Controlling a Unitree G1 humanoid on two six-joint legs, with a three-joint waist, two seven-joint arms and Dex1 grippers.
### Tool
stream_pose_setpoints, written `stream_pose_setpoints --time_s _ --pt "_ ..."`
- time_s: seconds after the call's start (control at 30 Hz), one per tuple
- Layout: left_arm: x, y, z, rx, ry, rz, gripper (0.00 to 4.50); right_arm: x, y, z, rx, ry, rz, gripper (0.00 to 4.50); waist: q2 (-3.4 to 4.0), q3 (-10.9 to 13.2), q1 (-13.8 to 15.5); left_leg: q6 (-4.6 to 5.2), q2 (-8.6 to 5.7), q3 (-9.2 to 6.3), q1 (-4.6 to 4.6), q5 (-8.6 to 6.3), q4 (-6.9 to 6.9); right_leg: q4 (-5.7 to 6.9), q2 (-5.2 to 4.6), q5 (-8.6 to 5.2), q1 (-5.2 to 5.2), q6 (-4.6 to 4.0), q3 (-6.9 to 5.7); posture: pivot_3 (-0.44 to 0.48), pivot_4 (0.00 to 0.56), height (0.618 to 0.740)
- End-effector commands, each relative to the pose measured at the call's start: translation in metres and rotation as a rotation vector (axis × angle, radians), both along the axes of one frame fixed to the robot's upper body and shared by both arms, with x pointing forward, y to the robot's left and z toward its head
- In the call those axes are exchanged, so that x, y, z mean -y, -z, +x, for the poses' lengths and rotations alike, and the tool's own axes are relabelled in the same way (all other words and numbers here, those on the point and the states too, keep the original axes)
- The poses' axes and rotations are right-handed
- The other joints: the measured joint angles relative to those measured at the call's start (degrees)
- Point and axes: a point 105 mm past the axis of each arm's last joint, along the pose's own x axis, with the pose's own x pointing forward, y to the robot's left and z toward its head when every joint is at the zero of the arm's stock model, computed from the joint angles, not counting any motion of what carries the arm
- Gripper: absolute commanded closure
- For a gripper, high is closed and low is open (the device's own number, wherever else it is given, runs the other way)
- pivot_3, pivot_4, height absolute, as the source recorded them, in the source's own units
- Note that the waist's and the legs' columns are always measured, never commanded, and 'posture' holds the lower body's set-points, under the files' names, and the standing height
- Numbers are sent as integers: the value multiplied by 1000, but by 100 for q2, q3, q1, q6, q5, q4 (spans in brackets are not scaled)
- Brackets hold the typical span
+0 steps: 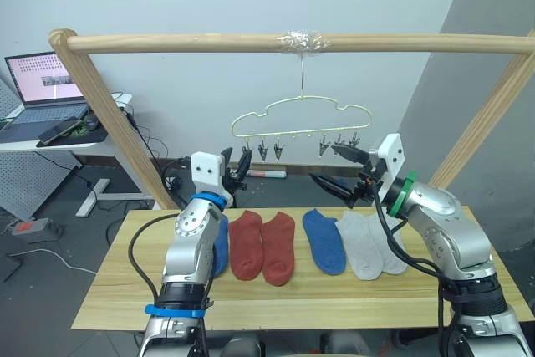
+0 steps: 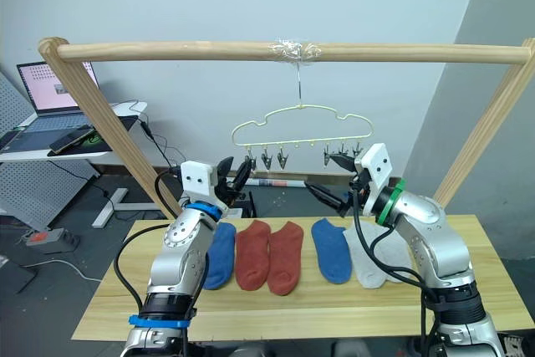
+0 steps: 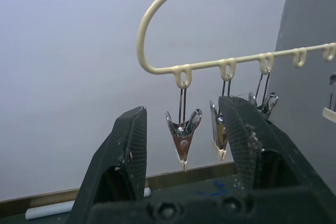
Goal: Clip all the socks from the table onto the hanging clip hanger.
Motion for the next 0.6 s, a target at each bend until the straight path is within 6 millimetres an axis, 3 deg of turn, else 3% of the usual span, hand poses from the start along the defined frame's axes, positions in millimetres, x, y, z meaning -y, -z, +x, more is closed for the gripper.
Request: stream_pose_setpoints --time_s 0.03,0.6 --pt "5 -14 6 67 -1 -2 2122 -5 -22 -5 60 -26 33 0 -1 1 -2 0 -1 0 0 0 0 0 0 0 0 0 0 -116 0 740" --pt "3 -10 25 81 -41 30 2122 4 -24 -7 28 28 60 0 -1 0 -132 0 -1 -1 0 0 2 1 0 3 1 5 0 -138 4 740"
